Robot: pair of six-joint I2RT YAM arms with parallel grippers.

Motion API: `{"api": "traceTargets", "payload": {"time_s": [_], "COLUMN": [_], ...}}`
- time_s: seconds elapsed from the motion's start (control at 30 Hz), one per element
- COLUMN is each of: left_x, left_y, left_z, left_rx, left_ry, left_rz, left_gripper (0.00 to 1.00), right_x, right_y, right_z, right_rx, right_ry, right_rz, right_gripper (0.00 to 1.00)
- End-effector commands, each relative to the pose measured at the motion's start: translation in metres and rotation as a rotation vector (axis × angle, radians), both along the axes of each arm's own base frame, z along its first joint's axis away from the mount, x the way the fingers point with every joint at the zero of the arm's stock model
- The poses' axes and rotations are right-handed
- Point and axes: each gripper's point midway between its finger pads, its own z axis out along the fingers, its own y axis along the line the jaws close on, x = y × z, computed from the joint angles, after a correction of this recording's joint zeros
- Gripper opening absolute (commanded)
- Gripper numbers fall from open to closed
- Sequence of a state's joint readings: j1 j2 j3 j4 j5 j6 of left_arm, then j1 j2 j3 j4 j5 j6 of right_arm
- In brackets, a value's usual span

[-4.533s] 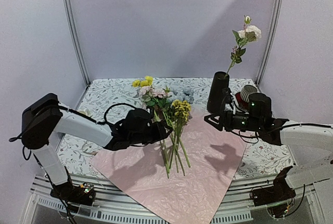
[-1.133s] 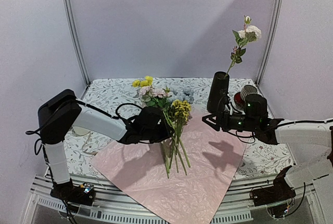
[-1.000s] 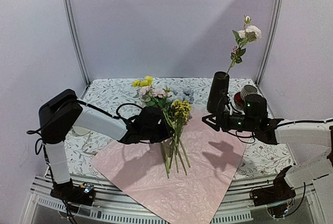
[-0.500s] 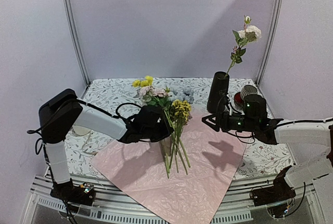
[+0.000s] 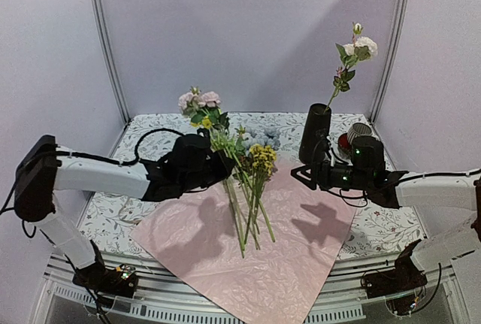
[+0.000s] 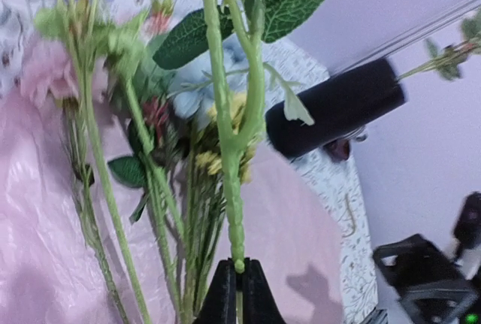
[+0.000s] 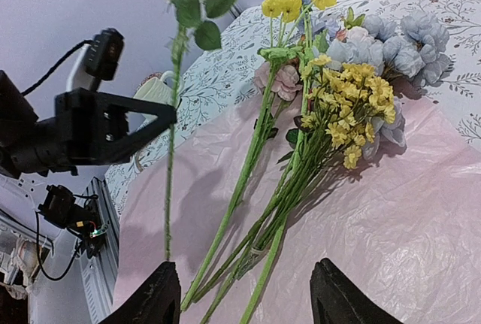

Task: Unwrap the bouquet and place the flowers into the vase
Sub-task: Pick up the fake flower from the flattened wrapping paper, then pass from the left arm to the right

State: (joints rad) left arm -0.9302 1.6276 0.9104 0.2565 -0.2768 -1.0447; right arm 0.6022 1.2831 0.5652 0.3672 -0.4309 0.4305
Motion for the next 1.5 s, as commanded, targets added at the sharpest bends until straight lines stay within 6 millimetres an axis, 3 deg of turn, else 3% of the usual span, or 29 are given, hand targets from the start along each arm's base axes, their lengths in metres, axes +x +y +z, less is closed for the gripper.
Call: {"api": "traceTargets", "payload": {"time_s": [0.0, 0.2, 0.47, 0.8, 0.97, 1.07, 1.2, 1.3, 1.47], "left_x": [-0.01, -0.029, -0.076, -0.121, -0.135, -0.138, -0.142, -0.143, -0.146], "left_y": [0.022, 0.032, 0.039, 0.047, 0.042, 0.041, 0.041, 0.039, 0.031], "left_z": [0.027, 0.067, 0.111, 0.144, 0.155, 0.158, 0.161, 0.162, 0.161], "left_rx": [0.084, 0.073, -0.021, -0.125, -0.165, -0.174, -0.186, -0.192, -0.205], "left_ry": [-0.119, -0.311, -0.568, -0.755, -0.809, -0.827, -0.849, -0.857, -0.865], "left_rz": [0.041, -0.06, -0.276, -0.435, -0.505, -0.524, -0.532, -0.544, -0.58], "left_gripper": [0.0, 0.0, 0.0, 0.0, 0.0, 0.0, 0.0, 0.0, 0.0], "right_x": [0.001, -0.002, -0.022, -0.06, -0.066, -0.048, -0.024, -0.052, -0.072], "right_y": [0.008, 0.011, 0.025, 0.053, 0.064, 0.059, 0.037, 0.047, 0.068], "right_z": [0.014, 0.021, 0.045, 0.086, 0.105, 0.109, 0.119, 0.126, 0.126], "right_rx": [0.029, 0.049, 0.131, 0.217, 0.228, 0.231, 0.267, 0.247, 0.254], "right_ry": [-0.023, -0.031, -0.08, -0.248, -0.332, -0.323, -0.303, -0.409, -0.402], "right_rz": [0.026, 0.051, 0.176, 0.325, 0.343, 0.225, 0.021, 0.214, 0.383], "right_gripper": [0.61, 0.61, 0.61, 0.61, 0.63, 0.69, 0.77, 0.76, 0.69]}}
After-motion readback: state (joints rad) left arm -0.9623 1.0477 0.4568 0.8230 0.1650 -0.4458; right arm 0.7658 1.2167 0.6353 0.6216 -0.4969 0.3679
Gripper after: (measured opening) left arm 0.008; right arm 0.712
